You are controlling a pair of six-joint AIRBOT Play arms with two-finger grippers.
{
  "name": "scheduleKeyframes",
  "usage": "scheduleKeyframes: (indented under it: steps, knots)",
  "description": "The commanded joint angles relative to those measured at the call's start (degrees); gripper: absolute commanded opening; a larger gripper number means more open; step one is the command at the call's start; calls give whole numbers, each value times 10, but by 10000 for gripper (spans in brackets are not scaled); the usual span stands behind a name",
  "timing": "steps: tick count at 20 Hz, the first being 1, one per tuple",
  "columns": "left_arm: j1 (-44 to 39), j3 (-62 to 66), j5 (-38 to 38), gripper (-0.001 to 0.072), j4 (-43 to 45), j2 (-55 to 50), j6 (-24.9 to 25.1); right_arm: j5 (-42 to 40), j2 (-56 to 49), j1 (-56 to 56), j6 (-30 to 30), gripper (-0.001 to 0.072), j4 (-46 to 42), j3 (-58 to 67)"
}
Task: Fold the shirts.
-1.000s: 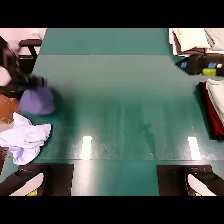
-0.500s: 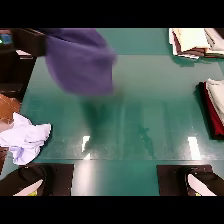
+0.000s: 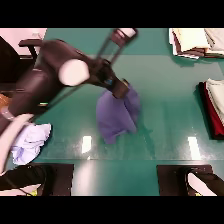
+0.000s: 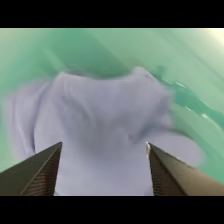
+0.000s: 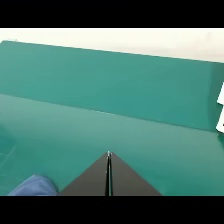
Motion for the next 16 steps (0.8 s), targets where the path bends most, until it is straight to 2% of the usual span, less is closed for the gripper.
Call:
scheduleKeyframes:
  steps: [1,4,6,8,10,16]
  knots:
    - [28,1,36,624,-30,-53,3,17,0,-7,0,19,-1,2]
    - [127,-2,35,624,-45,-72,-25,23,0,-7,0,19,-1,2]
    - [192,-2,32,624,-111,-106,-30,38,0,-7,0,18,-1,0]
    - [231,-2,40,624,-195,-153,-4,51,0,-7,0,18,-2,0]
    - [243,-2,56,624,-229,-200,4,58,0,-7,0,19,-2,0]
    - [241,-1,97,623,-255,-286,3,86,0,-7,0,19,-1,0]
